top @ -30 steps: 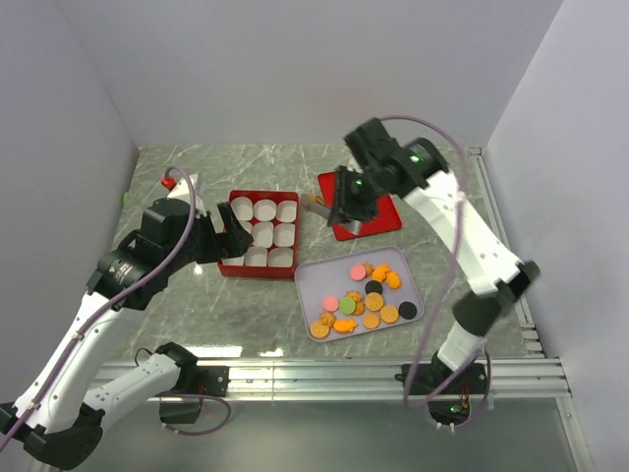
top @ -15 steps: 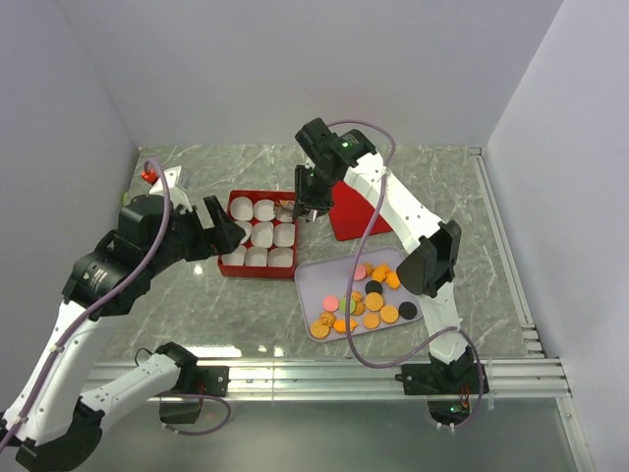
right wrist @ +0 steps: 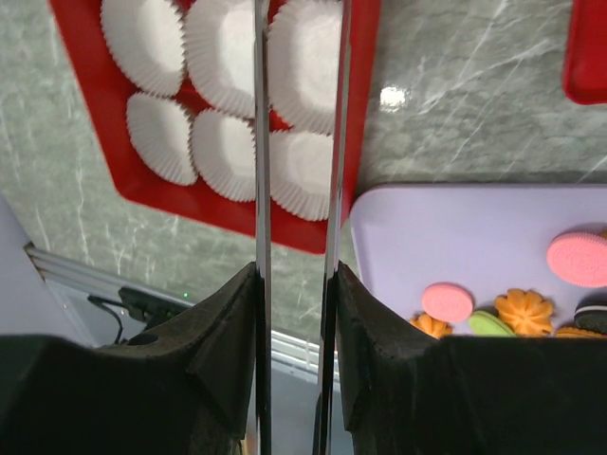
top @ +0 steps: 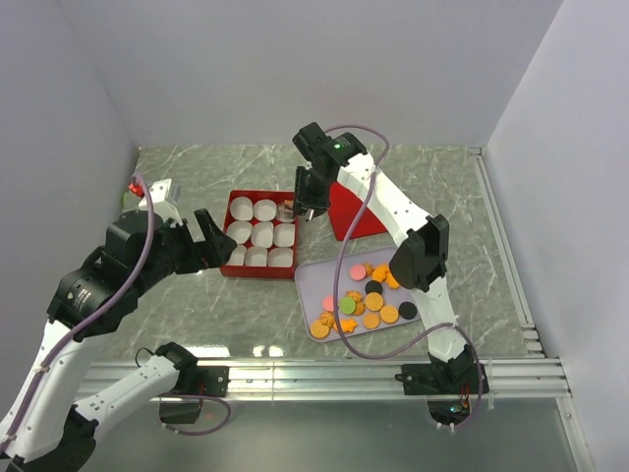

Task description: Pack the cookies

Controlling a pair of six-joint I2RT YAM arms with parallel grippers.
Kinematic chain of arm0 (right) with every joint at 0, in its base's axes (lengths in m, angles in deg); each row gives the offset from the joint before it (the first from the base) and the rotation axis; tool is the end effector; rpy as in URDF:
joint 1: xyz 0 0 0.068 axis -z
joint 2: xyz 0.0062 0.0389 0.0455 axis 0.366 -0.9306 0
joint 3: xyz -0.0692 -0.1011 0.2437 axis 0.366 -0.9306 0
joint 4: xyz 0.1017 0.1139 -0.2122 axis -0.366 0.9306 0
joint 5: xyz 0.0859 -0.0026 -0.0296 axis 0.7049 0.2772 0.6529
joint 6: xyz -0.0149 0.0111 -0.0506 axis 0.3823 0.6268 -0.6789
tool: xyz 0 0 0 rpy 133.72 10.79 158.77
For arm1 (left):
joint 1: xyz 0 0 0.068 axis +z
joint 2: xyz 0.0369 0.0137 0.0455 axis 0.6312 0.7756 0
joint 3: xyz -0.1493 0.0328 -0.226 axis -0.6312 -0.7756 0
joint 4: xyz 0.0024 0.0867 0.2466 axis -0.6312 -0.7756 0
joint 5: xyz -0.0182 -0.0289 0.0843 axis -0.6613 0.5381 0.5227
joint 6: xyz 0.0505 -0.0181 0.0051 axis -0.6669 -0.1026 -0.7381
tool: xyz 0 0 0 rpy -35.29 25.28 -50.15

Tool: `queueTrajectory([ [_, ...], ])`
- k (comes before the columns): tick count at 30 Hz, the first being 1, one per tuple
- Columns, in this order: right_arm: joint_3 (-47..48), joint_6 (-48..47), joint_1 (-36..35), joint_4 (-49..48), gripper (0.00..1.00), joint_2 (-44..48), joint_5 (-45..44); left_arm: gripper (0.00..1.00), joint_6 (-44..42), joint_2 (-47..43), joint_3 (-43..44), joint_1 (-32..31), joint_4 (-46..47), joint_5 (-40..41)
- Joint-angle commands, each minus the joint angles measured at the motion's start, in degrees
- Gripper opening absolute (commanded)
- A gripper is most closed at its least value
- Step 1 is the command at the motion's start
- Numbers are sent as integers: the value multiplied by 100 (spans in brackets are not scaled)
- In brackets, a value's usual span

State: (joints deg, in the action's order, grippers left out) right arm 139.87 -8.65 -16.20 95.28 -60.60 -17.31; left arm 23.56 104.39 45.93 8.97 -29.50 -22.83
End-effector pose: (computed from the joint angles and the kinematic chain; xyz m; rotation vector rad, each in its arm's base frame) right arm 0.3624 0.2869 0.3168 -0.0073 2.8468 0.5644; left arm 0.0997 -0.0528 0.4222 -0.1690 2.1233 -0.5567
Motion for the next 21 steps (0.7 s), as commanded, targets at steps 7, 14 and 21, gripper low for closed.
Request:
queueTrajectory([
  [7,403,266,128,-283,53,-58,-102,99,-44,36,-60,-542,-68,360],
  [14,420,310,155,-344,54,91,-75,99,96,168,-25,-876,-147,589],
  [21,324,301,155,-450,54,627,100,98,387,379,19,-1412,-340,853],
])
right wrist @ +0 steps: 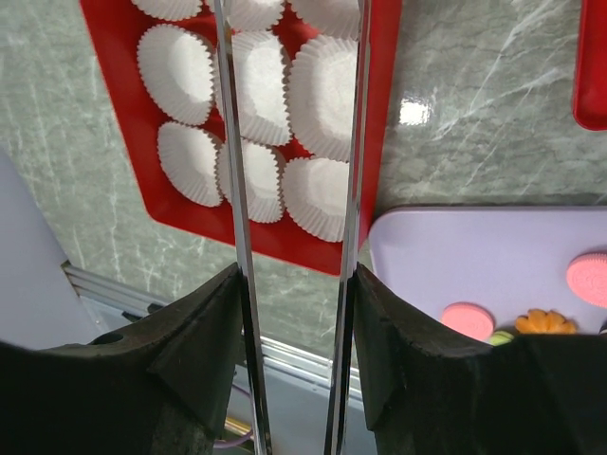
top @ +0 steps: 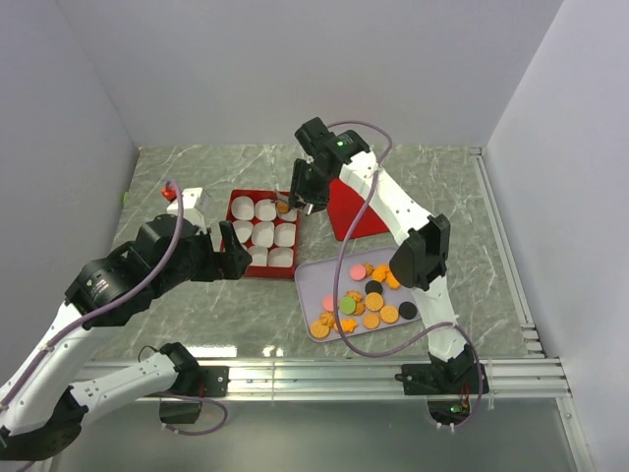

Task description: Pack the cookies

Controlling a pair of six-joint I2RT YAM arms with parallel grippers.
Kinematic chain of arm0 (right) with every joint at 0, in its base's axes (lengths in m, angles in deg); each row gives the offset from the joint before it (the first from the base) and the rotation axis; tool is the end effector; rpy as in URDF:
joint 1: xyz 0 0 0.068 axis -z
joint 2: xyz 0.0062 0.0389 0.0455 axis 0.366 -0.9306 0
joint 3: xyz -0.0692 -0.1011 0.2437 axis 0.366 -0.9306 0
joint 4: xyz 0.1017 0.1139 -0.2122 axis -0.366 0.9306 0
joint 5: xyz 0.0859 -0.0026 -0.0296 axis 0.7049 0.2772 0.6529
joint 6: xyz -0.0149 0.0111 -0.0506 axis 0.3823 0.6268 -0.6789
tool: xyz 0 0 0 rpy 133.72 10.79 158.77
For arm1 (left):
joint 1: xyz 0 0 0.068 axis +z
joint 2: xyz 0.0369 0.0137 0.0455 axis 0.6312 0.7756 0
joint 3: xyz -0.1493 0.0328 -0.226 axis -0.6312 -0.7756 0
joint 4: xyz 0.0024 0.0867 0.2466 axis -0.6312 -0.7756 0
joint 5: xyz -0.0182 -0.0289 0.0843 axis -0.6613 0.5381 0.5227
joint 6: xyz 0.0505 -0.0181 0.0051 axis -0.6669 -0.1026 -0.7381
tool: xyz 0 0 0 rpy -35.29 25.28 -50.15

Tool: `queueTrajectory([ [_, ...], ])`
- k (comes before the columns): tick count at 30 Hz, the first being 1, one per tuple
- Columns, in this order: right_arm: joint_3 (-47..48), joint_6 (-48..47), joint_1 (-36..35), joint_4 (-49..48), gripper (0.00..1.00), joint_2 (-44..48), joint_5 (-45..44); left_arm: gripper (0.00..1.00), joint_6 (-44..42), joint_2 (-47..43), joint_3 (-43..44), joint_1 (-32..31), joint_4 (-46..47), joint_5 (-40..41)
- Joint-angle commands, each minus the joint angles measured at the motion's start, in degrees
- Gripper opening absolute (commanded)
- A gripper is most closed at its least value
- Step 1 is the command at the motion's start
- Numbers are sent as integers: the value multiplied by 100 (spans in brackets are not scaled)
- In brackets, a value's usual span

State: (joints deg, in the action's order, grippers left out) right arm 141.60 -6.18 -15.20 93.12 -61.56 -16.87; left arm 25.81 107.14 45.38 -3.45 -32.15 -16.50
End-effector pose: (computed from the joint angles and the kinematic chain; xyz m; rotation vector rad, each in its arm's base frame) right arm 0.3729 0.2850 0.3197 0.0691 2.8049 0.6168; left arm 0.0977 -0.0785 0.4109 -0.0336 2.2197 -0.5325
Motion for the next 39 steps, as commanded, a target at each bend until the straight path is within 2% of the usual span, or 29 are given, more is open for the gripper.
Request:
queueTrajectory([
  [1,116,54,45,-242,54,820,65,98,179,130,82,-223,-67,211],
  [4,-42,10,45,-155,54,1407,-40,98,223,165,65,-215,21,245],
  [10,-955,-87,54,-102,53,2480,-242,99,486,68,179,-215,249,631],
  [15,-2352,-16,54,-216,52,3684,-523,99,706,51,83,-215,451,624],
  [19,-3633,-60,54,-137,51,4553,-734,99,654,51,-163,-206,846,-16],
  [28,-5893,203,151,135,51,6294,-1270,97,812,340,-462,-206,1365,-431],
  [32,-6343,309,247,302,51,6577,-1402,95,812,560,-445,-206,1576,-572],
  [39,-6511,335,327,900,51,6586,-1815,92,908,789,-462,-206,1752,-739],
])
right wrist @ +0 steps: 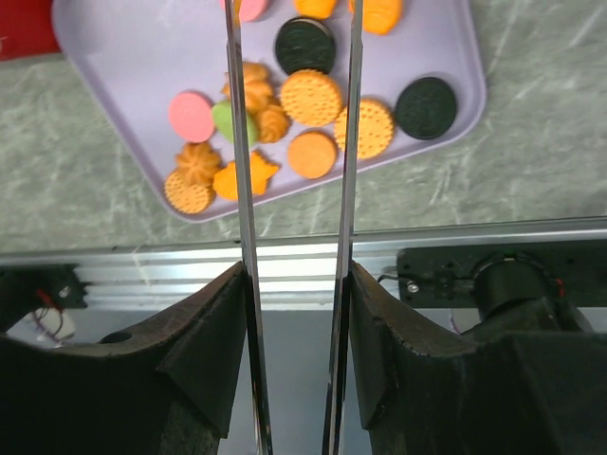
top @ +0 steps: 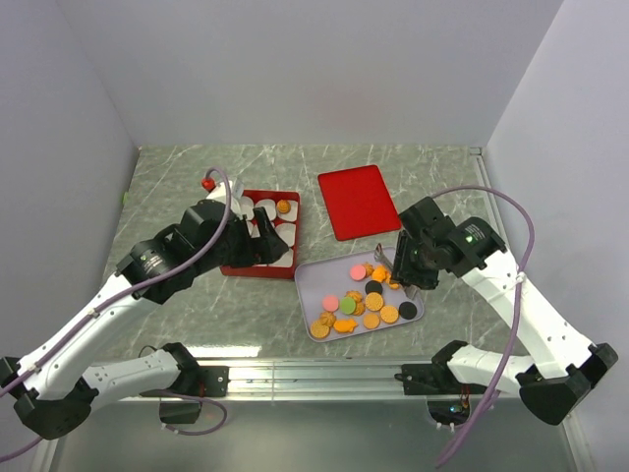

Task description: Pack the cookies

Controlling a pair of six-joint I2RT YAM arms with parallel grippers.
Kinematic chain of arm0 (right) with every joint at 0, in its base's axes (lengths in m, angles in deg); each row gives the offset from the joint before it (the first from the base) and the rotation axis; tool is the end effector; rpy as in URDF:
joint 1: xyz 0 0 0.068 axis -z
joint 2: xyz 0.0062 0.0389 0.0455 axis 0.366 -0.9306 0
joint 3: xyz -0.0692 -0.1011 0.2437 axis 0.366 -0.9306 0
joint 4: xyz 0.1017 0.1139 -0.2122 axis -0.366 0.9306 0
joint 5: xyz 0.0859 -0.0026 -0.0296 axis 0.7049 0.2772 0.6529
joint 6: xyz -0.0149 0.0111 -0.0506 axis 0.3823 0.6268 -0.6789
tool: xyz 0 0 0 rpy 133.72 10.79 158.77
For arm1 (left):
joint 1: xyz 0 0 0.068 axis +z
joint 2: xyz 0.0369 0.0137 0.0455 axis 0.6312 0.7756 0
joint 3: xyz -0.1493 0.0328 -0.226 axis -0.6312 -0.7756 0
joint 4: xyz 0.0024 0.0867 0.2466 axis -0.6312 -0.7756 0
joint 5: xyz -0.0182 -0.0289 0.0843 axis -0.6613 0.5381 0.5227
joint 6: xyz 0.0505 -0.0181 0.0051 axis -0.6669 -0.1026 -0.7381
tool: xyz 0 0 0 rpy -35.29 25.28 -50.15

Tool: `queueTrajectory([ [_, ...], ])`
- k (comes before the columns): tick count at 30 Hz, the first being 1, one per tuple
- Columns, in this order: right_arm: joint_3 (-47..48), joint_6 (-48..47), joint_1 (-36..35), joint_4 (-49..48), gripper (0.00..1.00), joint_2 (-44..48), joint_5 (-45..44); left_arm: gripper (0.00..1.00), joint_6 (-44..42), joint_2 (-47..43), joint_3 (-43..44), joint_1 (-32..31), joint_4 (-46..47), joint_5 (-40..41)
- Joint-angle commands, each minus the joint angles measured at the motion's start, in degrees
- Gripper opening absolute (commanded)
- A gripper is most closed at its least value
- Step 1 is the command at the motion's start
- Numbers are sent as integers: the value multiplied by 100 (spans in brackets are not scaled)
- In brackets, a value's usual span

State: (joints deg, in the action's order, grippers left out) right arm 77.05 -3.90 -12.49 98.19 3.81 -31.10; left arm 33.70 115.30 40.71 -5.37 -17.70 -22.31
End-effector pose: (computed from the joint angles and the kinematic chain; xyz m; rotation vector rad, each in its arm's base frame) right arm 0.1487 0.0967 0.3504 0.2678 2.7466 0.2709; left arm 0.1378 -0.1287 0.3893 -0.0949 2.2522 -0.7406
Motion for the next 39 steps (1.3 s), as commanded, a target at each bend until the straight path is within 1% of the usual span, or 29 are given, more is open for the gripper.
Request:
queueTrajectory([
  [1,-135,117,82,437,50,118,-393,92,154,-44,-21,-14,334,-175],
  [8,-610,143,126,507,50,444,-41,90,339,-184,-302,-14,378,-254],
  [16,-1146,-76,126,542,50,699,205,89,480,-255,-461,-22,404,-307],
  [24,-1375,-147,126,490,50,682,170,88,497,-220,-478,-14,396,-298],
  [31,-1621,-182,117,113,50,585,161,87,550,-193,-452,-14,387,-272],
  [39,-1349,-314,126,-29,48,198,47,86,462,-132,-320,-14,246,-184],
])
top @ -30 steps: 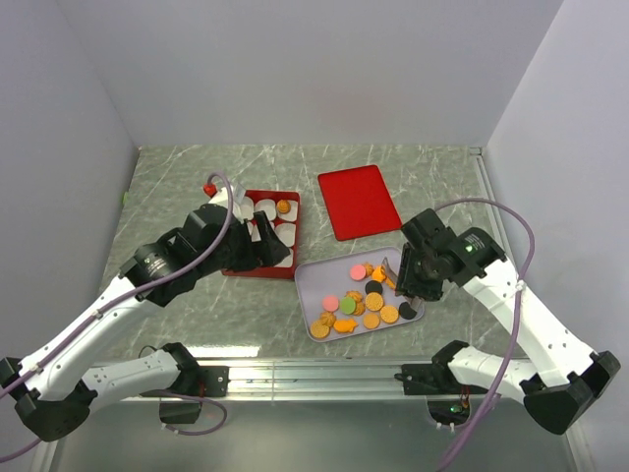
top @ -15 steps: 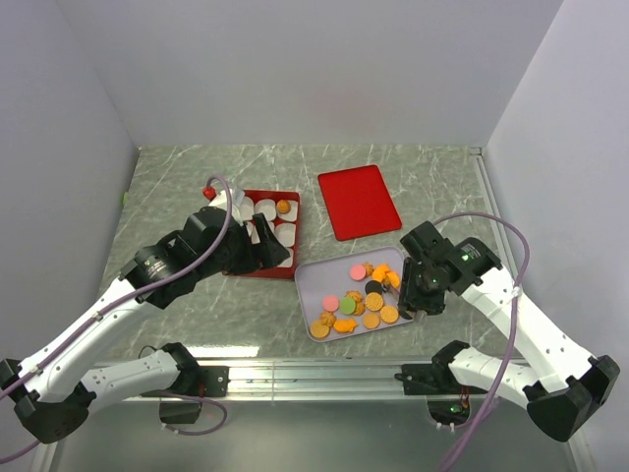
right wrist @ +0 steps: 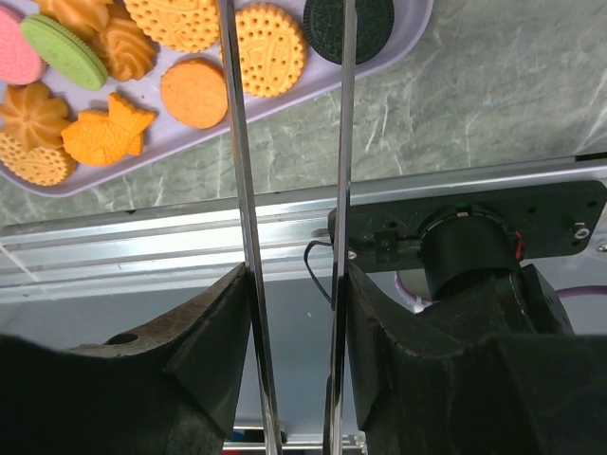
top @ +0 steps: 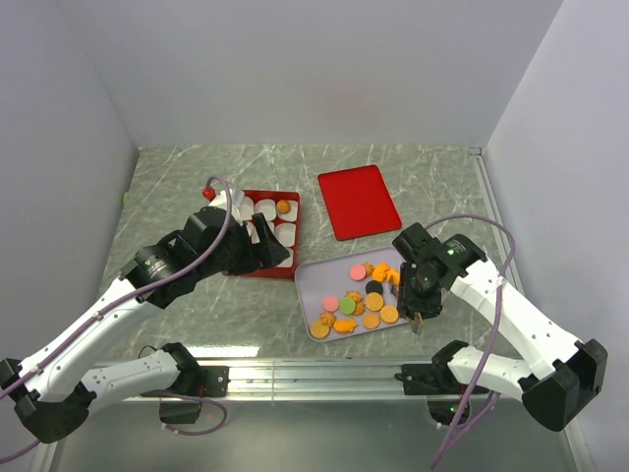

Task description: Pack the cookies

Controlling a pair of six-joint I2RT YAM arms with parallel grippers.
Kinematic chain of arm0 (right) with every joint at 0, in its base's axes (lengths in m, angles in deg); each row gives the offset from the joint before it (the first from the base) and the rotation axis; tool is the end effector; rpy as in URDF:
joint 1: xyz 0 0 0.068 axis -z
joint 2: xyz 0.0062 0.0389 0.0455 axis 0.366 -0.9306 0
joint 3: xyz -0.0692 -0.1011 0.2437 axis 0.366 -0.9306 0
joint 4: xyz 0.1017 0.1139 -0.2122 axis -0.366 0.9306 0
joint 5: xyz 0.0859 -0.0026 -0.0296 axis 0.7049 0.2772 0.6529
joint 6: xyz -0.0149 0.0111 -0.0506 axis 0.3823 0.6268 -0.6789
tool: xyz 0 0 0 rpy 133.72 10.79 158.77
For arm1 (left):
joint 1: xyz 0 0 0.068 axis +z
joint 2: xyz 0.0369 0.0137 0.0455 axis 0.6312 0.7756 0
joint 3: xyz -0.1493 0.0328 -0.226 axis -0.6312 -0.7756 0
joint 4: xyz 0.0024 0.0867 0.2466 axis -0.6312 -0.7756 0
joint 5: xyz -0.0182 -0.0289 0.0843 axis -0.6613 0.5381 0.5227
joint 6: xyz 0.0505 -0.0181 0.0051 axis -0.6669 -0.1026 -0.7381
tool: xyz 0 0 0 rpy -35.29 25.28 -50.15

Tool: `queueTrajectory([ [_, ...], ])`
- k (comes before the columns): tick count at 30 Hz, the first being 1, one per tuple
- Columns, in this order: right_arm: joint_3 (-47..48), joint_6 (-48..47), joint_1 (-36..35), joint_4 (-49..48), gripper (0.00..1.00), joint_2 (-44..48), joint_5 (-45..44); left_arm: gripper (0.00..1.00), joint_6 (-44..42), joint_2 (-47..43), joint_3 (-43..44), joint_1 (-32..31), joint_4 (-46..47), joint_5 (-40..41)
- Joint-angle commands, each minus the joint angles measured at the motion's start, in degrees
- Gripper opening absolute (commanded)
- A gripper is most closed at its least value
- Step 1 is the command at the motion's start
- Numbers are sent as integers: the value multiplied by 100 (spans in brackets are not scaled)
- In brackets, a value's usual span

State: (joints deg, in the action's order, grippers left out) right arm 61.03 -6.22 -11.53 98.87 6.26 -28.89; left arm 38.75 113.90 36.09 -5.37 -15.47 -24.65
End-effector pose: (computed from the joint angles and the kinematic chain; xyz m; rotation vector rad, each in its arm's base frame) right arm 0.1338 0.0851 0.2804 0.2341 2.9766 0.0924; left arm 0.1367 -0.1297 0.3712 -0.1717 2.2938 -0.8116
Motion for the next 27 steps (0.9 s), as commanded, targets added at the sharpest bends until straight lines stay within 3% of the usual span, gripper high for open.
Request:
queueTrajectory([
  [1,297,-91,30,-114,48,-90,-165,86,-43,8,150,-14,6,67],
  [20,614,-258,30,-307,49,-556,-51,86,-113,35,176,-14,-65,112],
  [27,491,-214,30,-334,41,-592,-51,86,-166,8,159,-14,-117,182],
])
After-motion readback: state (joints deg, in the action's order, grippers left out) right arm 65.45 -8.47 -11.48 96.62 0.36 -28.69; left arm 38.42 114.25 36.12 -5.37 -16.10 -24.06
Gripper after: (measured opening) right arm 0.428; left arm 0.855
